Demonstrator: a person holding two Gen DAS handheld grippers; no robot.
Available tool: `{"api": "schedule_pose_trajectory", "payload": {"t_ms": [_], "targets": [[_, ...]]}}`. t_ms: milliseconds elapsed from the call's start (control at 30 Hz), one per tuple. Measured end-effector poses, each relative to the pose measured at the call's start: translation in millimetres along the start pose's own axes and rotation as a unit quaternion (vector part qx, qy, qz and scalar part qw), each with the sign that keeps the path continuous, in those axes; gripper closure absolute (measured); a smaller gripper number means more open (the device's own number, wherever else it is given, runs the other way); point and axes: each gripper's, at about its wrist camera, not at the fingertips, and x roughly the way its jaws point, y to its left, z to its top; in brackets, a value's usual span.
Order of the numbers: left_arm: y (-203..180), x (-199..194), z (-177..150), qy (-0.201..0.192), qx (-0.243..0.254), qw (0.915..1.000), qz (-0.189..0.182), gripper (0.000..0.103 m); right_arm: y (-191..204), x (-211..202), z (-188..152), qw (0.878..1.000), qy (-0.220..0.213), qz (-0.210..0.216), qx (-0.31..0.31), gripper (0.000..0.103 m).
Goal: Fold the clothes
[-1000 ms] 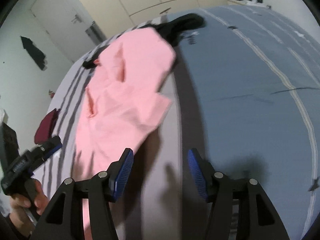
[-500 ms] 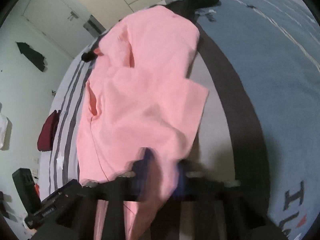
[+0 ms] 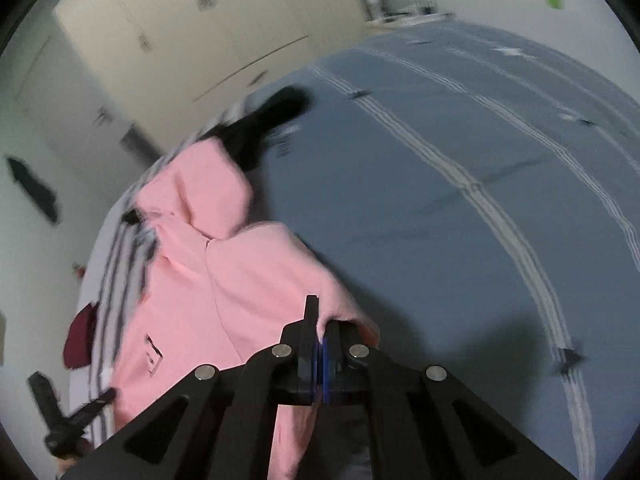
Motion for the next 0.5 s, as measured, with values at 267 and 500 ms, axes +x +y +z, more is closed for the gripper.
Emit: {"api": "schedule_pose_trajectory", "payload": {"t_ms": [267,500], "targets": [[10.0,-52.3,-57.8,0.033,-0.021,0.999,0.021,0.1,-78.4,-26.7,-25.3,0.996,0.02,-0.077,0.041,0.102],[6.3,-58.8,-85.1,0.061,-0.017,0.9976,0.028,0.089,-100.2,-3.8,-52.3,0.99,0.069,-0.106,0.056,0.099]]}}
